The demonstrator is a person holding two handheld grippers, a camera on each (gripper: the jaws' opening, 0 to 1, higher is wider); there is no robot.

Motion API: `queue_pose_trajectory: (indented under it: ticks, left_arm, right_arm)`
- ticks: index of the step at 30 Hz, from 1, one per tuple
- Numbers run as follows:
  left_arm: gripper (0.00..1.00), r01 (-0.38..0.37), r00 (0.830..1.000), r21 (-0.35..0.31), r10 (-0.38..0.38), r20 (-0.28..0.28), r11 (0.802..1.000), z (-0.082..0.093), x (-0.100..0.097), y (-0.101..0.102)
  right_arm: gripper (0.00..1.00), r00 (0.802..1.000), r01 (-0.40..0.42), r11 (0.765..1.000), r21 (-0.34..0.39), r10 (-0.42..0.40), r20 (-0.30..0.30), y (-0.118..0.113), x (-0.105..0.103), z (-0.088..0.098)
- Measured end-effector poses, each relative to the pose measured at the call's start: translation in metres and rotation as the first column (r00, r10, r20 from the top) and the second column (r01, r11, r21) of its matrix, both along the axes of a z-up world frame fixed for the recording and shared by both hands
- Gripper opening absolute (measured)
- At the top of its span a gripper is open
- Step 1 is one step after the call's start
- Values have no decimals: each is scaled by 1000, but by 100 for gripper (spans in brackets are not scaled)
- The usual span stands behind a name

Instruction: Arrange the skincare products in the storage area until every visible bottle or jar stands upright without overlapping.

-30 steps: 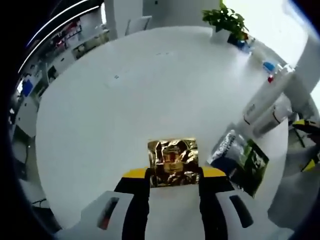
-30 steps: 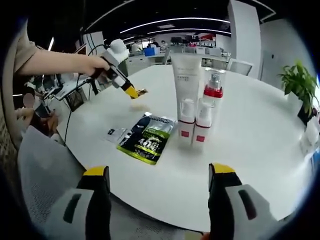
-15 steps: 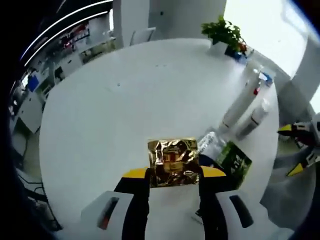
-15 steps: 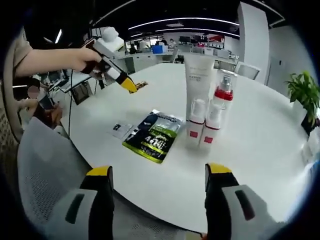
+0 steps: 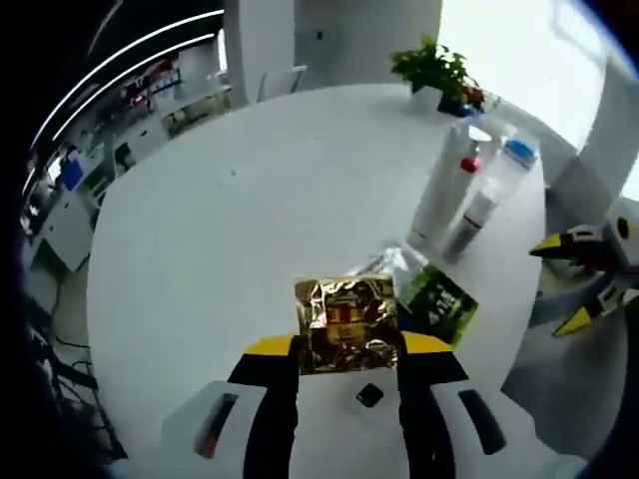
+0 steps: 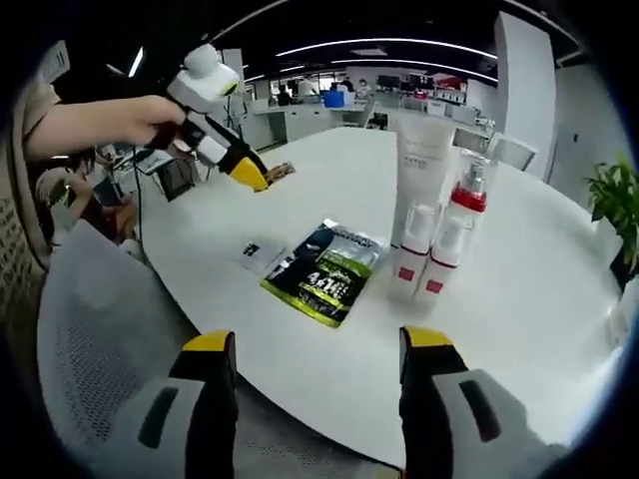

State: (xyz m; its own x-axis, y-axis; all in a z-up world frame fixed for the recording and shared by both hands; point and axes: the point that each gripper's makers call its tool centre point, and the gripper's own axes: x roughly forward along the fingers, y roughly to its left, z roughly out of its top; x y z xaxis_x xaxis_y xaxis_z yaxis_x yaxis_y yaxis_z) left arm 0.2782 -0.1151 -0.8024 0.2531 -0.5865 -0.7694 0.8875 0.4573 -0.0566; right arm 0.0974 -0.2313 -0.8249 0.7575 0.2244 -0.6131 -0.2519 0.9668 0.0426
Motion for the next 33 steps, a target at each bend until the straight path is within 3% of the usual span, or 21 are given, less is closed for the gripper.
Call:
queue_pose_trajectory:
  ticks: [12,16,18,22,25,33]
  left_arm:
    - [36,8,999,-55,-6,32,998,20,-54,-1]
    - [36,1,999,-73,2,50,997,29,-62,0]
    - [36,-4,999,-85,9,51,996,33,-66,0]
    - [36,-7,999,-101,12,51,995,38,-74,0]
    - [36,-10,998,-104,17,63,994,42,-78,1]
    - [36,-2,997,-129,12,74,992,53,-88,-1]
  right_arm:
    - [52,998,-67,997,28,67,8,9,-7,12]
    - [46,999,-41,994,100,40,20,13,2,27]
    - [45,999,-16,985,170,8,50,18,12,38]
    - [40,997,-10,977,215,-7,80,23,28,52]
    - [40,994,14,949,316,-47,95,32,42,67]
    - [26,993,-22,917,399,-26,115,53,60,84]
